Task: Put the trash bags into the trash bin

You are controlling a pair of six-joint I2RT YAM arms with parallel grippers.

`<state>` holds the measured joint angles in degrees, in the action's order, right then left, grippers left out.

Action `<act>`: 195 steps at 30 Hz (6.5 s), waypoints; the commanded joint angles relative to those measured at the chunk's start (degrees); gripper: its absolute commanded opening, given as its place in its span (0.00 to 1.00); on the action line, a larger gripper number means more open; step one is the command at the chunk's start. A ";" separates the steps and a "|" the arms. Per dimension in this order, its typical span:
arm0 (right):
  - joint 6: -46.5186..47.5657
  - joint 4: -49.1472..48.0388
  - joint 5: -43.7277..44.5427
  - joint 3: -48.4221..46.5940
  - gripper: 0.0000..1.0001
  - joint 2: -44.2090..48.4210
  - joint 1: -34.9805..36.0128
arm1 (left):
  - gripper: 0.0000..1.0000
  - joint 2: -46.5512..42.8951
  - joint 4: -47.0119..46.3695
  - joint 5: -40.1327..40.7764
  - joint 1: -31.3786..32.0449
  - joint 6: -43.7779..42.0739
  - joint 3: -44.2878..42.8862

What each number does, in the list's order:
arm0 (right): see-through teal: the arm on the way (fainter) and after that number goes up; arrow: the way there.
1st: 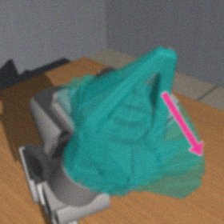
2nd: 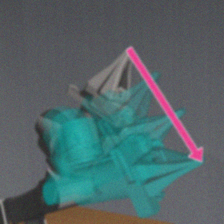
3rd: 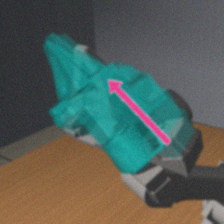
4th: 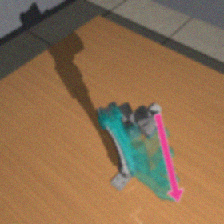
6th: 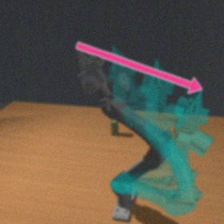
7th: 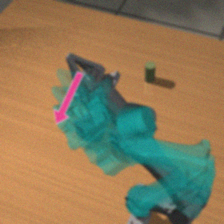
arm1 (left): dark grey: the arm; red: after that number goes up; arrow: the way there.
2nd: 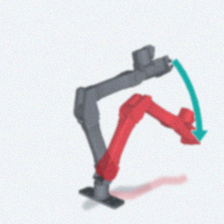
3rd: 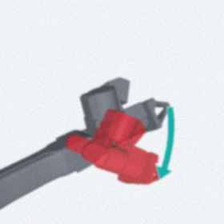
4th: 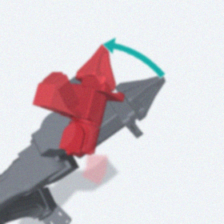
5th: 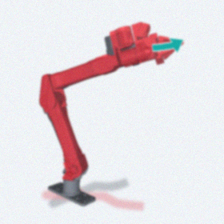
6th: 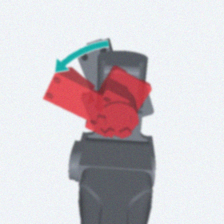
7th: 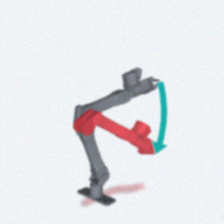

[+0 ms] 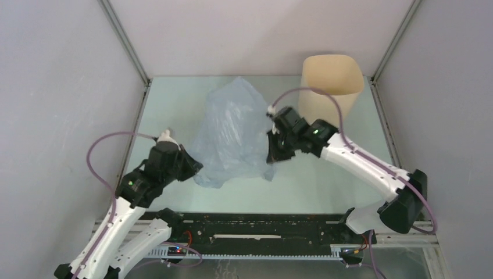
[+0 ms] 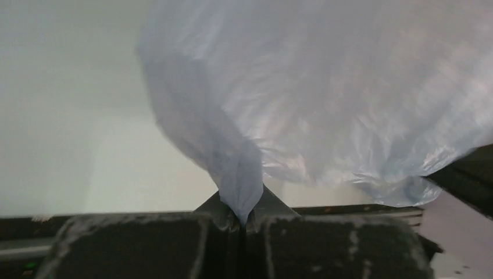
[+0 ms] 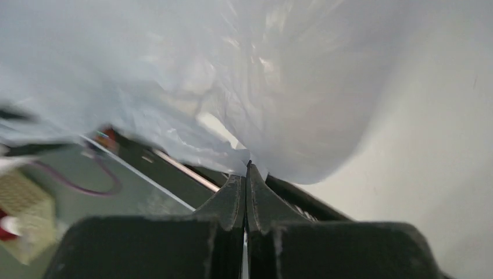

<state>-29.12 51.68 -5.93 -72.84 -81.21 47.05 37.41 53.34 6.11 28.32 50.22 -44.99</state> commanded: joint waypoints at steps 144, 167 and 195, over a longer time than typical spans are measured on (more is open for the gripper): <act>8.42 31.15 7.66 -40.97 0.00 -13.69 -24.79 | 0.00 7.28 12.31 4.65 0.51 -13.01 -45.36; 17.74 33.41 11.40 -56.12 0.90 -7.78 -10.12 | 0.00 12.13 12.43 3.78 0.51 -12.27 -55.52; -5.38 -6.81 8.95 -32.10 0.92 -3.85 28.59 | 0.00 17.32 0.76 -10.20 -2.87 1.68 -64.84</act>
<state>-19.31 46.50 -3.33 -106.02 -90.21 75.94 52.49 57.39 -5.08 26.06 51.09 -108.16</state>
